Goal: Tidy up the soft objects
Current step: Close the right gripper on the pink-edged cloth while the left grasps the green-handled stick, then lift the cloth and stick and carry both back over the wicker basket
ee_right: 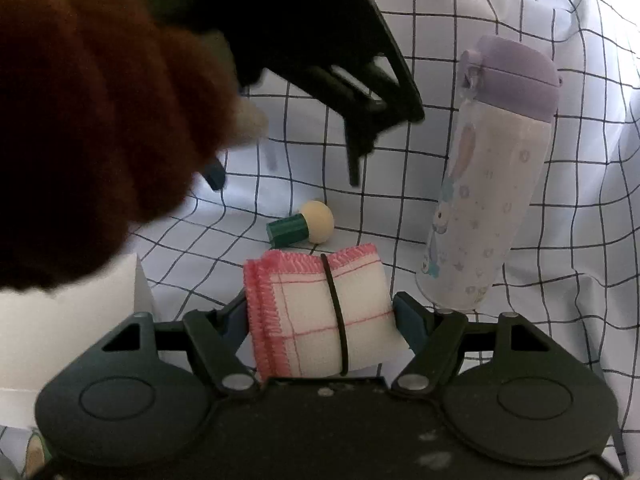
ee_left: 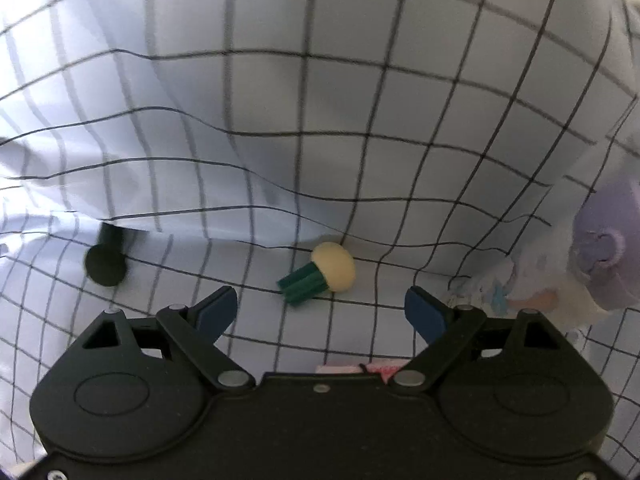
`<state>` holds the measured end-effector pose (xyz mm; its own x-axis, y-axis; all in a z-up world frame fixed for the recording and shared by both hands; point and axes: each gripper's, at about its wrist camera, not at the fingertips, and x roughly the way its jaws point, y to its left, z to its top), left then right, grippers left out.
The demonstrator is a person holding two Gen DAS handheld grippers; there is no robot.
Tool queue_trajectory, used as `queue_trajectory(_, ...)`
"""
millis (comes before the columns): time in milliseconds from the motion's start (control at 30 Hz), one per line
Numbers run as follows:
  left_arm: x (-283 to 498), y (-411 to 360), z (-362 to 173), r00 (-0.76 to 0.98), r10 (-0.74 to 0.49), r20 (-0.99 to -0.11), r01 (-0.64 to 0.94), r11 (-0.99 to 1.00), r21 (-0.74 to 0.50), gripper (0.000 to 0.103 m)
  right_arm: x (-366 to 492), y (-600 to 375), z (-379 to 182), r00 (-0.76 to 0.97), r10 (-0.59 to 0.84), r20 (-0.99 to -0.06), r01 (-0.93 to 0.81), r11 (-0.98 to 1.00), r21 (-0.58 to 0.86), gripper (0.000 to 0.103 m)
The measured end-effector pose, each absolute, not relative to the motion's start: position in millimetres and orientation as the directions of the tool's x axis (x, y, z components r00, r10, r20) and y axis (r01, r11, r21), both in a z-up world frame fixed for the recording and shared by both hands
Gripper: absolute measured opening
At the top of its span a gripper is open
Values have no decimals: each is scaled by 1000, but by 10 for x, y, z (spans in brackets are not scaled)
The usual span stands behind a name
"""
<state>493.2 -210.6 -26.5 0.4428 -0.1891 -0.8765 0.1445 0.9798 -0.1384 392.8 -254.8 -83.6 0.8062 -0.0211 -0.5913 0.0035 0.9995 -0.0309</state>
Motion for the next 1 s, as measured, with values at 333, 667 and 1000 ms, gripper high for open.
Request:
queue_trajectory(333,5198,-2199,-587,371,-181,-911,148,980,-134,77,3903,-2611,-822,815,1,-580,9,1000,13,73)
queue_trajectory(667,5394,-2201,-713,355,-180,-917,144,980,-137,66,3882,-2634,-803,816,8,-578,15,999,35,73)
queue_trajectory(1000,5274,-2109,-680,397,-168,-902,188,977,-99,53,3884,-2639,-812,818,4,-575,18,999,32,73)
